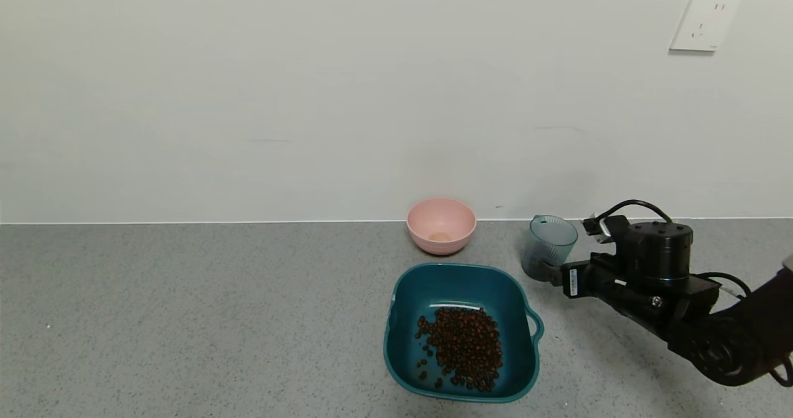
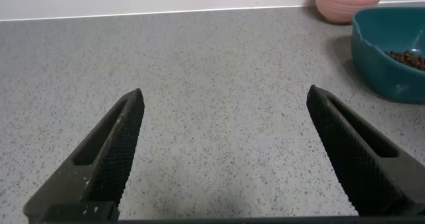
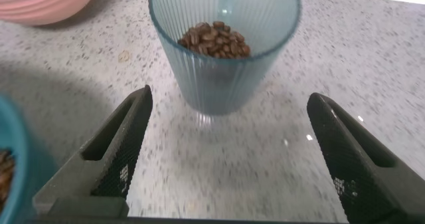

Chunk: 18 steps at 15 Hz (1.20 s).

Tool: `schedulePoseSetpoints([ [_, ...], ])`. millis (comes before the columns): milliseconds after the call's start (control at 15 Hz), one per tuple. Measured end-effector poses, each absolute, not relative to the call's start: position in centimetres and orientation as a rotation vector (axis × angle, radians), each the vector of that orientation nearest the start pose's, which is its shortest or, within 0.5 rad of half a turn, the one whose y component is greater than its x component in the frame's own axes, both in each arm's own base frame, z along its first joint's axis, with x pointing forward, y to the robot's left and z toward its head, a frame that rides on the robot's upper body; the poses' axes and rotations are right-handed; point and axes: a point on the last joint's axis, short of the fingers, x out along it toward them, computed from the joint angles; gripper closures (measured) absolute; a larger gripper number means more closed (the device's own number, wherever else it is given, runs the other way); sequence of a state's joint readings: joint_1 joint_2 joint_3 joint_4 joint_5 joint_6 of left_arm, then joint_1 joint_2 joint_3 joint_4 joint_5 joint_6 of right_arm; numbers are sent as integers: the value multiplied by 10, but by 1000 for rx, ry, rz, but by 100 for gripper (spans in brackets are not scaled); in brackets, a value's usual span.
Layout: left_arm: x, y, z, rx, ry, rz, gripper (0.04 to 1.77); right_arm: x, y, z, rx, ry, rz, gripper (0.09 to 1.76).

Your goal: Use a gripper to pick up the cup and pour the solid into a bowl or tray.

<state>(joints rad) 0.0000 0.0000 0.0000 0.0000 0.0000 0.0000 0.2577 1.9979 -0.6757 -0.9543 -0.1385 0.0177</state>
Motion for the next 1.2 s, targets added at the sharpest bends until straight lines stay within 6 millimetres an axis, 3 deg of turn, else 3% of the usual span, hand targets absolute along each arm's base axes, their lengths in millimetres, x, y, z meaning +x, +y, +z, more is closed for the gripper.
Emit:
schedulePoseSetpoints([
  [333, -23, 0, 75, 0, 0, 0, 5, 289, 74, 121, -55, 413, 134, 15],
  [600, -23, 0, 75, 0, 0, 0, 5, 247, 66, 158, -58, 416, 146, 15],
  [1000, -23, 0, 75, 0, 0, 0, 5, 156, 43, 206, -62, 397, 153, 15],
  [1200, -23, 0, 75, 0, 0, 0, 5, 106, 26, 217, -60, 369, 124, 15],
])
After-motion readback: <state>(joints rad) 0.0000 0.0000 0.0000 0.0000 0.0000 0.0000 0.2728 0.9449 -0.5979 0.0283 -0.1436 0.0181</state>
